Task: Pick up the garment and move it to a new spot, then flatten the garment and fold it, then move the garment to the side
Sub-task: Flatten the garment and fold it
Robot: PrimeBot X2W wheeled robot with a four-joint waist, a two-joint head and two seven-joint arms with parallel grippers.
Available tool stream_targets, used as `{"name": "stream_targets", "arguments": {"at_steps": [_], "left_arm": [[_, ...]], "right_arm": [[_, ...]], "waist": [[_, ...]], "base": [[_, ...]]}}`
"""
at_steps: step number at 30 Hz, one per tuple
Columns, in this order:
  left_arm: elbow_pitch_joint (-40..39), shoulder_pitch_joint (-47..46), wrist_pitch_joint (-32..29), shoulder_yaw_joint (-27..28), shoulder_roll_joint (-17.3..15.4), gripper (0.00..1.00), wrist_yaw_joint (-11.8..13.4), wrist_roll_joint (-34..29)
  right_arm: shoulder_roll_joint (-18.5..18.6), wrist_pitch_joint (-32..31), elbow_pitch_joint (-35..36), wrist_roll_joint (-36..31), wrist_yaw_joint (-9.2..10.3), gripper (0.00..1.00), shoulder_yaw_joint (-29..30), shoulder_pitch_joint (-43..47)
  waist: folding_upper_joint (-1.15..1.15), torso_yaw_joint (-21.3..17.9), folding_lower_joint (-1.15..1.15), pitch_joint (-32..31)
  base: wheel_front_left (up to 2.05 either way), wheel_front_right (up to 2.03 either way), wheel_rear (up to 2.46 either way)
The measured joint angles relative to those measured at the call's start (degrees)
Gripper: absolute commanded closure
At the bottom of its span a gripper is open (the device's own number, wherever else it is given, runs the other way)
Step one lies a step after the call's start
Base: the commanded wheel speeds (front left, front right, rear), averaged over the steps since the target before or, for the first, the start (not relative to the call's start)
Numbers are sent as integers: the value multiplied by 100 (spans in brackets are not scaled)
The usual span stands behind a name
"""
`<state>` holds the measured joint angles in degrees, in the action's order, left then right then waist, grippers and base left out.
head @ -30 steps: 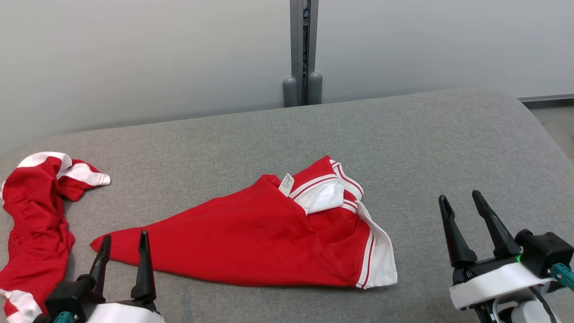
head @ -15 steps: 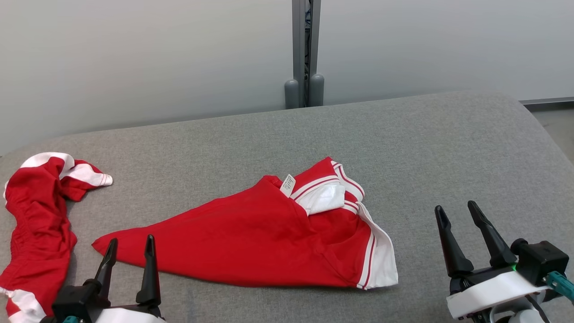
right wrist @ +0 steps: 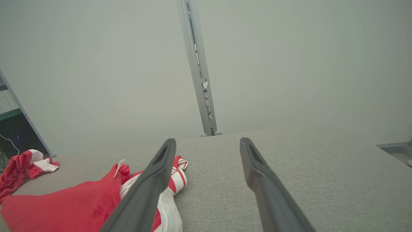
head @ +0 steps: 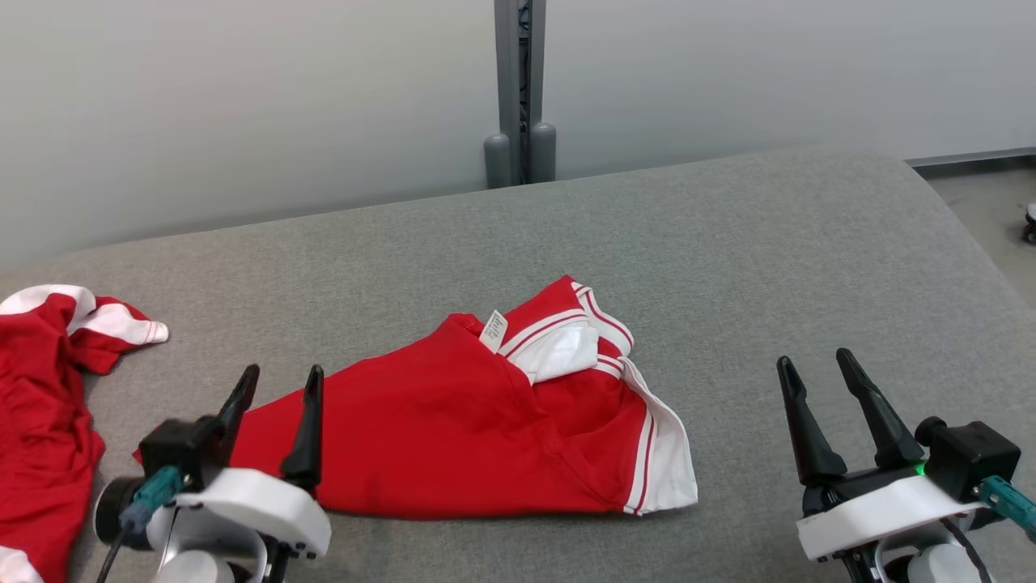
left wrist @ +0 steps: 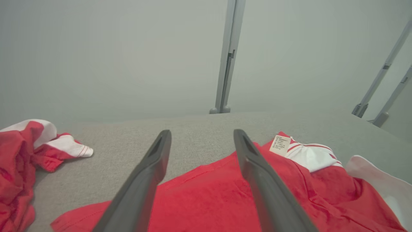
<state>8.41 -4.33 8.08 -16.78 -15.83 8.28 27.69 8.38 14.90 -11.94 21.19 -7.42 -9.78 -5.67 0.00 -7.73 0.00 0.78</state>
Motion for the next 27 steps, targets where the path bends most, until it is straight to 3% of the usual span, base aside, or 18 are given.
{"name": "stream_targets", "arguments": {"at_steps": [10, 20, 27], "left_arm": [[856, -1329, -1263, -305, -165, 0, -422, 90], [1750, -2747, -2809, -171, -257, 0, -1024, 914], [2295, -3439, -4044, -194, -517, 0, -1229, 1270]], "right_arm": [[-141, 0, 36, 10, 0, 0, 34, -324], [-297, 0, 68, 53, 0, 0, 37, -620], [-399, 0, 135, 102, 0, 0, -5, -890]], "waist": [[0, -501, 0, 323], [0, -1110, 0, 753], [0, -1438, 0, 1073]], "base": [[0, 0, 0], [0, 0, 0], [0, 0, 0]]}}
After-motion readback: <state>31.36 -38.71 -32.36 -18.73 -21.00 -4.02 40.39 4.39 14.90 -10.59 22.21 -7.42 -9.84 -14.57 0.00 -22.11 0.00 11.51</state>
